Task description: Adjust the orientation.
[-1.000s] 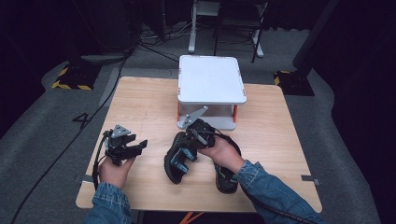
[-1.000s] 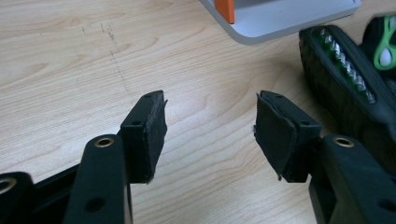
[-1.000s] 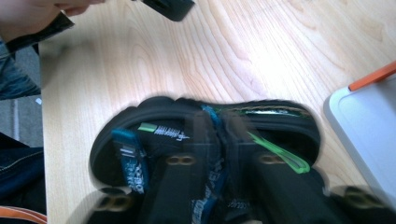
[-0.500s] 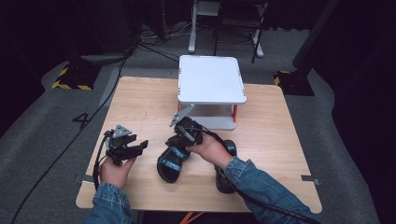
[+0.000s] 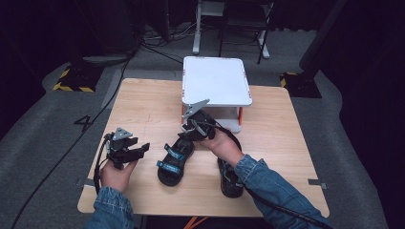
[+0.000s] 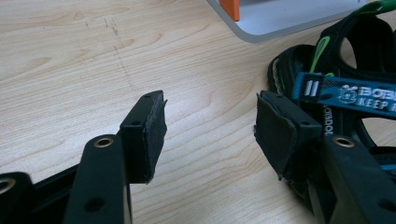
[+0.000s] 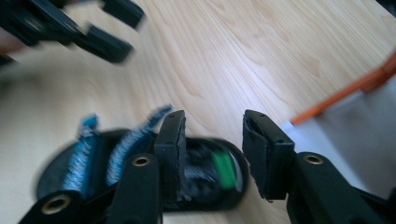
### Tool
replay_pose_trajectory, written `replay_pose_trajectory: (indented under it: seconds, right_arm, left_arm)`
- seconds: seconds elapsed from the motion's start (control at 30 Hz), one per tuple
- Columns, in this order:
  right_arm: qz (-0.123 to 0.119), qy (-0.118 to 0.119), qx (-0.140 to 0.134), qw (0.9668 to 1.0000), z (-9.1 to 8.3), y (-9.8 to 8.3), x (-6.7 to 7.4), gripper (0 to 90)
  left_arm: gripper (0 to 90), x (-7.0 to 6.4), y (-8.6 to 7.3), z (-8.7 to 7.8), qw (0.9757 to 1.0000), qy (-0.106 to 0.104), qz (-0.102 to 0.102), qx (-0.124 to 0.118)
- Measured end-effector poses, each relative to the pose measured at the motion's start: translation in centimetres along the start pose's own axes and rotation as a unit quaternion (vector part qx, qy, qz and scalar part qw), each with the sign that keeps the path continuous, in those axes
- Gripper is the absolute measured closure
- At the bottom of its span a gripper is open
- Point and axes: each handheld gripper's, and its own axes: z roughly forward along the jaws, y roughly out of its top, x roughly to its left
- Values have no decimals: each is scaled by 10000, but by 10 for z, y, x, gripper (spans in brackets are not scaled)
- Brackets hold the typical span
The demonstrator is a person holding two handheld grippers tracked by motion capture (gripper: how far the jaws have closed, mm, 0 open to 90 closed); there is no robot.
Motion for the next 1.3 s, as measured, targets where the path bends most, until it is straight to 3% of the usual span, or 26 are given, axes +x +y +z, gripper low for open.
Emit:
replay_pose_trajectory:
  seconds: [0.13, 0.27, 0.37, 0.63, 0.77, 0.93, 1.03, 1.13, 1.2, 1.3]
  right_arm:
    - [-134, -173, 371, 9991, 16, -11, -3, 575]
    - [-314, -235, 579, 9975, 24, -15, -1, 760]
    - [-431, -327, 644, 9965, 23, -13, 2, 846]
    - [-467, -124, 841, 9953, -2, -16, 12, 852]
    - [-341, 192, 984, 9944, -27, -29, 22, 849]
    - [-292, 623, 1126, 9913, -42, -43, 36, 850]
    - [-252, 1016, 1267, 9864, -45, -51, 44, 869]
    - [-244, 1611, 1312, 9779, -47, -55, 56, 869]
    - [-362, 1832, 1335, 9733, -46, -55, 67, 868]
    - [-558, 1908, 1490, 9687, -39, -58, 80, 862]
  left_arm:
    - [434, -1, -1, 0, 10000, 10, -19, 9]
    - [433, 0, -1, 0, 10000, -1, -47, 21]
    - [434, 1, -1, 0, 10000, 4, -29, -7]
    - [433, 0, 1, 1, 10000, -13, 0, -5]
    - [434, -1, 3, 3, 10000, -15, -5, -6]
    - [434, -5, 4, 7, 10000, -25, 67, 44]
    - [433, -5, 5, 8, 10000, -30, 72, 48]
    - [433, -5, 5, 9, 9999, -33, 77, 59]
    - [433, -5, 5, 9, 9999, -38, 69, 61]
    - [434, -5, 5, 8, 10000, -42, 79, 41]
